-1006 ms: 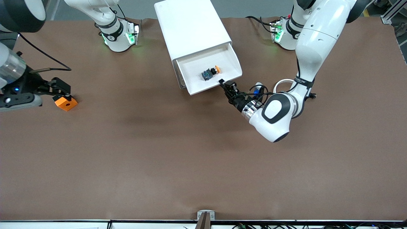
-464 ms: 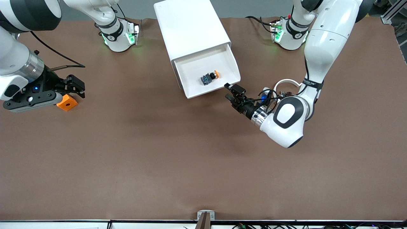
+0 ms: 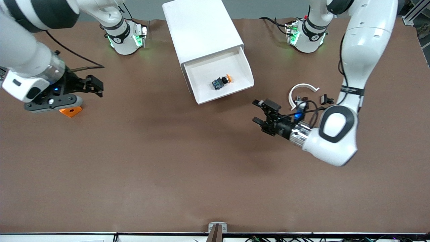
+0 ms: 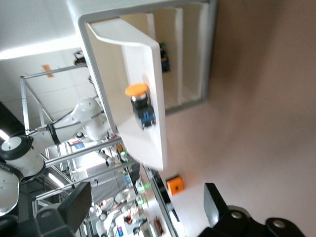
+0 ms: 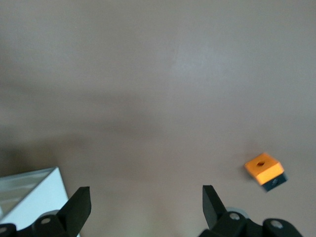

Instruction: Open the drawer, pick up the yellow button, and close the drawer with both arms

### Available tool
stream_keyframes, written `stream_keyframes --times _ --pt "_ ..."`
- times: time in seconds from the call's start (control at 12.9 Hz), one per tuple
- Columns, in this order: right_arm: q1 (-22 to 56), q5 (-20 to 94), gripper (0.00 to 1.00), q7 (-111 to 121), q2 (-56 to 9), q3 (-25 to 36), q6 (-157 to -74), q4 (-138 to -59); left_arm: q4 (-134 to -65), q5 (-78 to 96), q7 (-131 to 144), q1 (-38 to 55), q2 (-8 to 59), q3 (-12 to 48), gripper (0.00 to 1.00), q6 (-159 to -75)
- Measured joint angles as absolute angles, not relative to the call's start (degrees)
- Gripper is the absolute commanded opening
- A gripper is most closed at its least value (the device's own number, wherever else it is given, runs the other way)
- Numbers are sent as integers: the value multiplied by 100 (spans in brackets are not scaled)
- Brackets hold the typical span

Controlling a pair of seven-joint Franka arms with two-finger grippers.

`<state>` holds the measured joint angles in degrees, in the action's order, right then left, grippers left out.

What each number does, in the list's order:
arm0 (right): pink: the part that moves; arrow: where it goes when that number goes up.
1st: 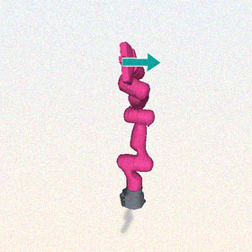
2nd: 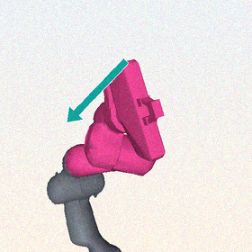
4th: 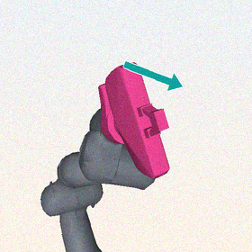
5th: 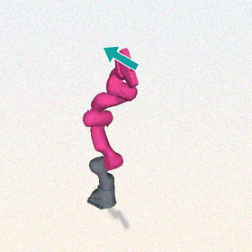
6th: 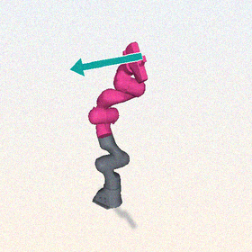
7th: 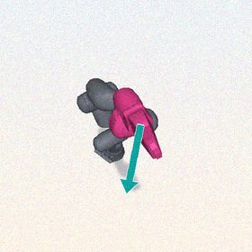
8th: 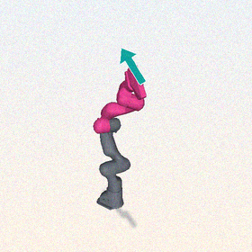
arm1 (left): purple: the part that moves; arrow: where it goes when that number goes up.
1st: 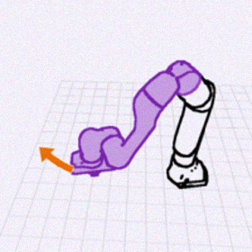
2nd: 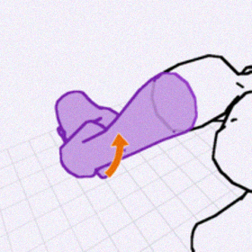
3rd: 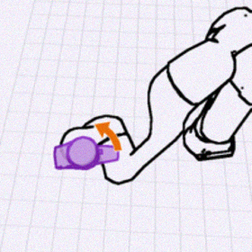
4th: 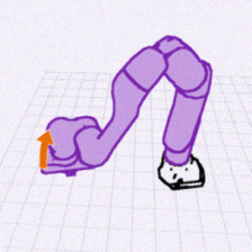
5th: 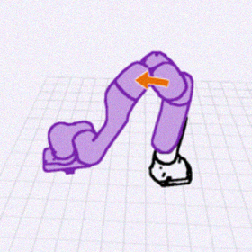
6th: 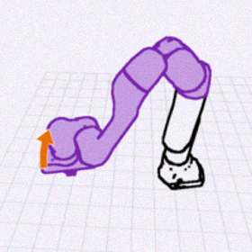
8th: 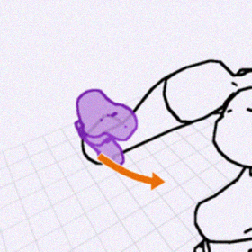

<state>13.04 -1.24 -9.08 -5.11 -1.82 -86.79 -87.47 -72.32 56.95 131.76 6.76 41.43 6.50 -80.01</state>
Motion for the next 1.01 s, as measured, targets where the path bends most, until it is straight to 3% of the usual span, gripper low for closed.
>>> stream_keyframes --times 0.39,0.77,1.01 --pt "1908 233 100 -3146 -511 -190 -8365 -8746 -6844 5575 11979 697 4128 -687 100 -7990" --pt "2871 603 100 -5243 -516 -208 -8346 -8743 -6778 3678 9633 696 4114 -1036 100 -8158" --pt "3504 603 100 -7020 -658 -215 -8829 -8746 -6749 2558 7271 780 3937 -1033 100 -8339"
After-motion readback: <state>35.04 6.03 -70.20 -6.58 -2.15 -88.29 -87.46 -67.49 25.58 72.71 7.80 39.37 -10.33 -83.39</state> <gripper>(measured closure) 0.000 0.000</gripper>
